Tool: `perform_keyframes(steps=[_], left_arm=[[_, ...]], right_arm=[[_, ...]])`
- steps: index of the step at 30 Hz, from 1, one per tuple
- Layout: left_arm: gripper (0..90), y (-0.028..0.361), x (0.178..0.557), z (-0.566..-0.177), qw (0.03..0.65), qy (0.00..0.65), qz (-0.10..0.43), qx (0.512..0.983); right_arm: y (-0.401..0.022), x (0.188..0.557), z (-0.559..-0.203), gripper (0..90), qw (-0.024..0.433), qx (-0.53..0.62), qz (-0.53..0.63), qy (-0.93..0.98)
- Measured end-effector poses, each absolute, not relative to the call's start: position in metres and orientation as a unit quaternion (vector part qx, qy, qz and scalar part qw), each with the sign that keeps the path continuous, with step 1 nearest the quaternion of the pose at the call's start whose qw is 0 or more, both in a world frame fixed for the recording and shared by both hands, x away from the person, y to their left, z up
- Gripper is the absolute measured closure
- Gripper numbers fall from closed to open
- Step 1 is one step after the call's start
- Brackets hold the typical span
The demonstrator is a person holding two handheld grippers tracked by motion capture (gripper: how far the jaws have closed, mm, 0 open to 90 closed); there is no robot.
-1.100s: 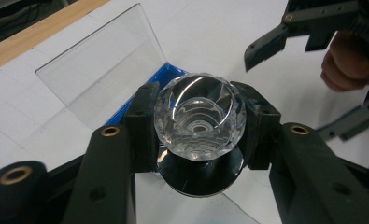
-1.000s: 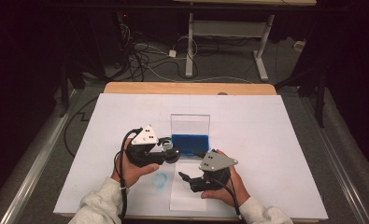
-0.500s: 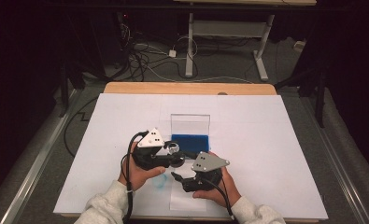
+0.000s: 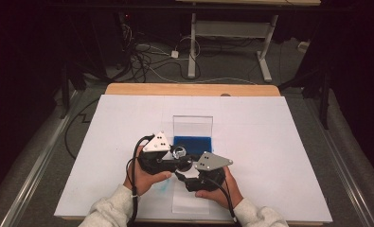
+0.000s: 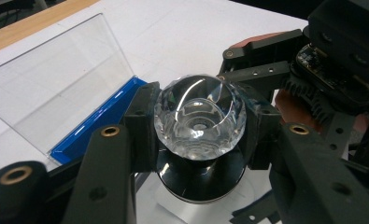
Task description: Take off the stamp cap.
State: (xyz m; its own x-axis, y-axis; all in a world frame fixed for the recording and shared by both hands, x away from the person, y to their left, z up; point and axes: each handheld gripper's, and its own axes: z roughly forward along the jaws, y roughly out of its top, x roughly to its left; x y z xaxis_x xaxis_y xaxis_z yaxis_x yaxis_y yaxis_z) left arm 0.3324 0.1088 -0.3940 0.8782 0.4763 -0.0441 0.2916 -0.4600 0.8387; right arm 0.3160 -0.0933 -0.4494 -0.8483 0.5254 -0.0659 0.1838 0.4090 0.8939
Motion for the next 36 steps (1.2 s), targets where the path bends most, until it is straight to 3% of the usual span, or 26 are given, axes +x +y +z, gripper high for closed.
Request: perform_keyframes(steps=[7, 36], left_arm=[[54.4, 0.1068, 0.3315, -0.3953, 0.466, 0.227, 0.101, 0.85], [54.3, 0.106, 0.3287, -0.3961, 0.486, 0.226, 0.09, 0.839]], right_arm=[[-0.0966, 0.3164, -0.4501, 37.4, 0.18, 0.215, 0.493, 0.823], [-0.0997, 0.3184, -0.4517, 37.5, 0.166, 0.22, 0.502, 0.82]])
